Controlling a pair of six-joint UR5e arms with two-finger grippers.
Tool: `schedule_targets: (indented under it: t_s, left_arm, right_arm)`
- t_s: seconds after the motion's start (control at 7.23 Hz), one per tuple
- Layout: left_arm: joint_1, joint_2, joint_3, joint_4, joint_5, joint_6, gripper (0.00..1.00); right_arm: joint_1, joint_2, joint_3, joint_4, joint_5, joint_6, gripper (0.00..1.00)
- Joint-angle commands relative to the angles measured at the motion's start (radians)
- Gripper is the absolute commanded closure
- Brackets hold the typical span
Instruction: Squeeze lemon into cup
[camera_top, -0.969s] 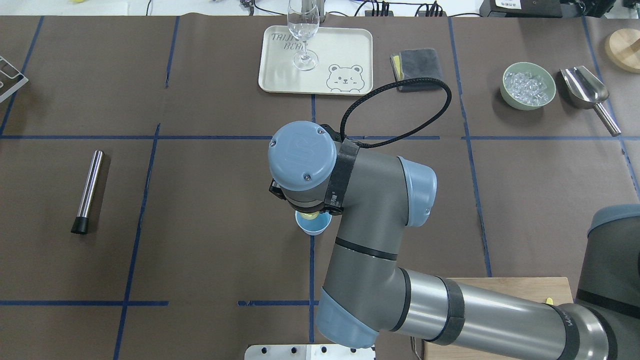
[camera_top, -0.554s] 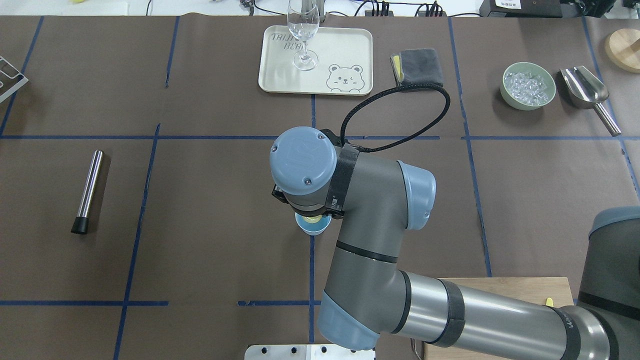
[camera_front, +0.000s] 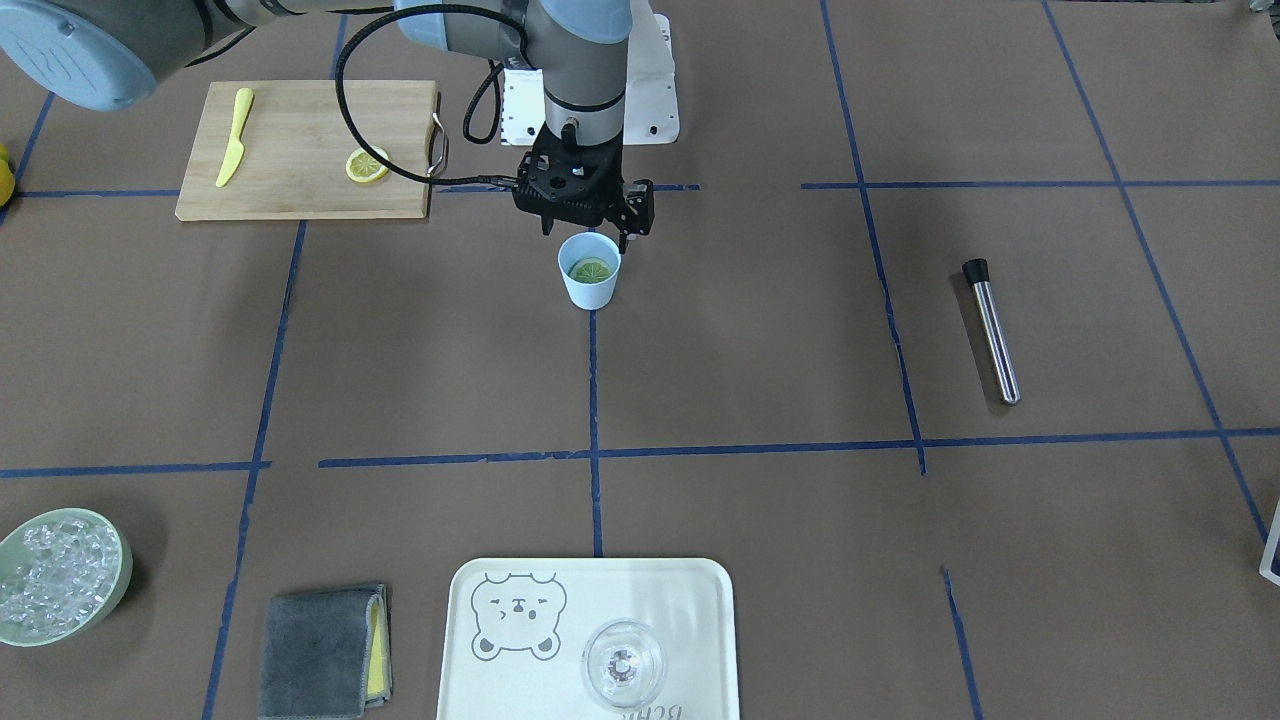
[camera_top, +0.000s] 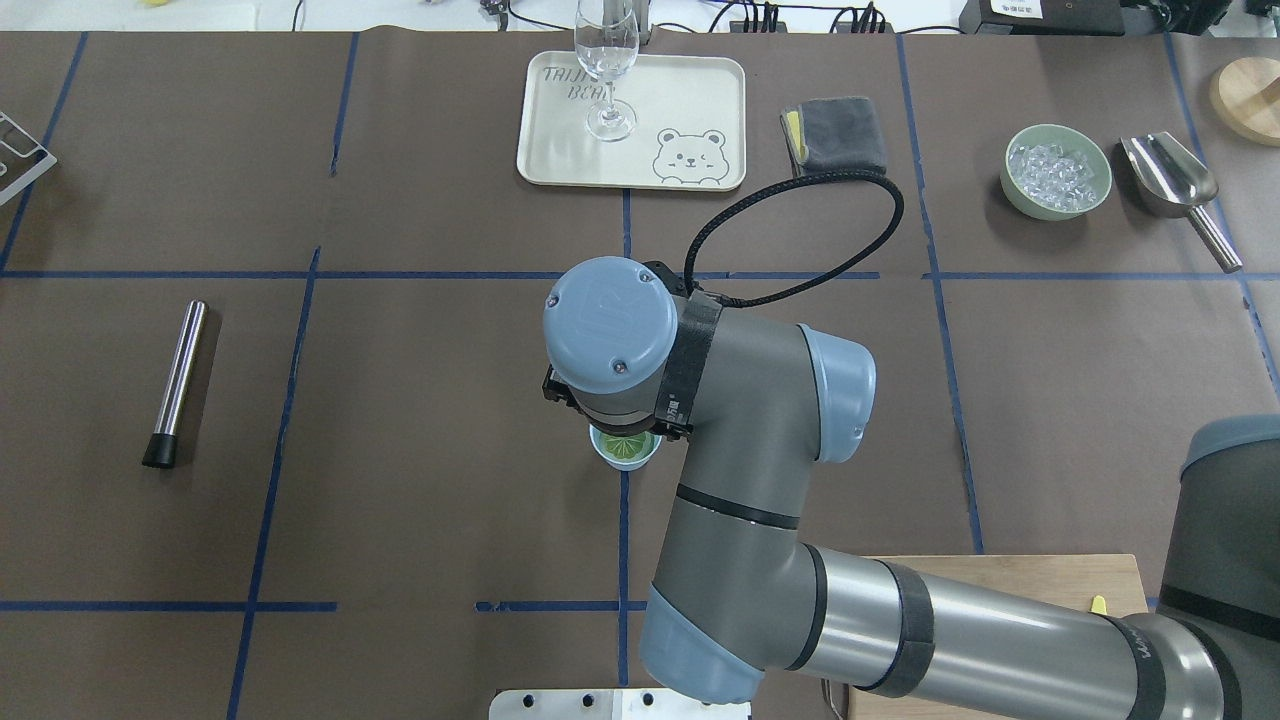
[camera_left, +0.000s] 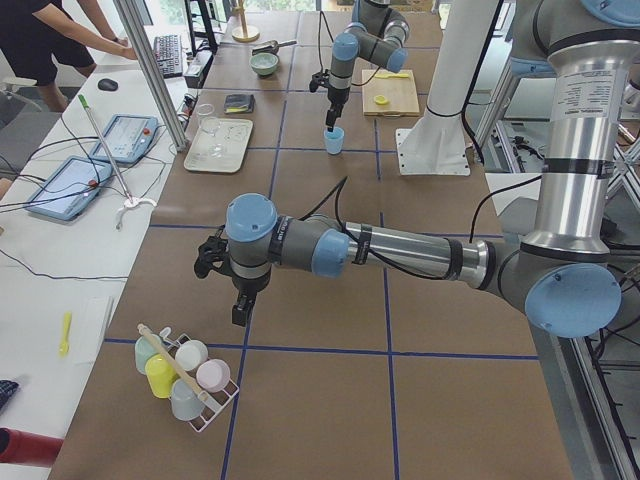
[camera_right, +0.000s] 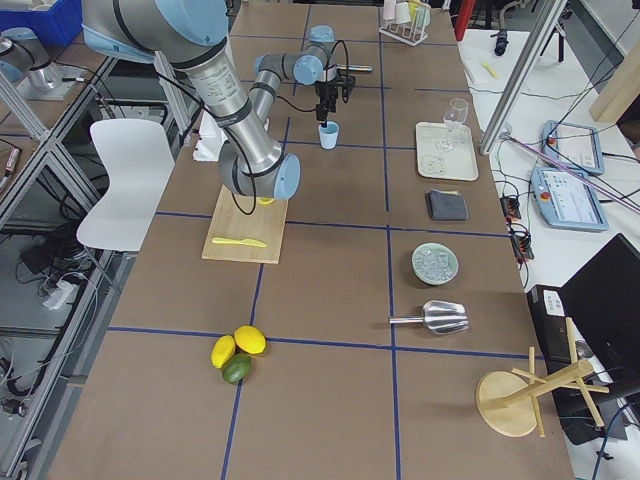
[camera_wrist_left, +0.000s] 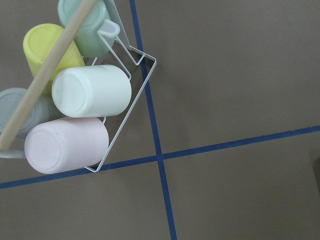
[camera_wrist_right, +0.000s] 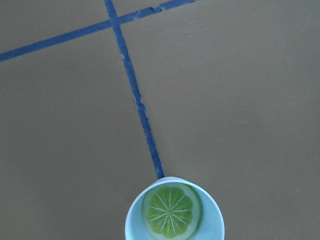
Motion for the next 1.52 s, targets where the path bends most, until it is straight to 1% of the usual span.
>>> schedule_targets:
  t_s: [0.0,0.14,0.28,0.42,0.55,0.69,0.83,0.97,1.11,1.25,1.38]
  left_arm:
    - [0.003,-0.013,0.002,0.000,0.000,-0.012,0.00]
    - [0.022,-0.030,-0.015,-0.011,0.000,-0.111,0.00]
    - [0.068,-0.033,-0.024,-0.032,0.000,-0.161,0.00]
    - [0.123,-0.036,-0.043,-0.031,0.005,-0.184,0.00]
    - [0.168,-0.042,-0.084,-0.026,0.008,-0.262,0.00]
    - [0.196,-0.047,-0.098,-0.022,0.006,-0.293,0.00]
    - [0.211,-0.057,-0.100,0.006,0.002,-0.296,0.00]
    - [0.230,-0.126,-0.101,0.126,0.002,-0.298,0.00]
    - [0.234,-0.176,-0.116,0.229,0.000,-0.298,0.00]
    - [0.274,-0.203,-0.106,0.277,-0.003,-0.304,0.00]
    - [0.311,-0.214,-0.100,0.279,-0.005,-0.384,0.00]
  right_arm:
    - [0.019,-0.067,0.147,-0.070,0.007,-0.008,0.00]
    - [0.072,-0.153,0.277,-0.128,0.045,-0.090,0.00]
    - [0.149,-0.221,0.341,-0.141,0.085,-0.183,0.00]
    - [0.216,-0.267,0.354,-0.136,0.130,-0.304,0.00]
    - [0.288,-0.307,0.354,-0.132,0.173,-0.416,0.00]
    - [0.357,-0.371,0.354,-0.120,0.215,-0.549,0.00]
    - [0.441,-0.454,0.352,-0.079,0.261,-0.687,0.00]
    - [0.515,-0.542,0.351,-0.014,0.312,-0.780,0.00]
    - [0.572,-0.642,0.345,0.083,0.338,-0.870,0.00]
    - [0.633,-0.749,0.343,0.182,0.386,-0.950,0.00]
    - [0.708,-0.826,0.332,0.248,0.444,-1.039,0.00]
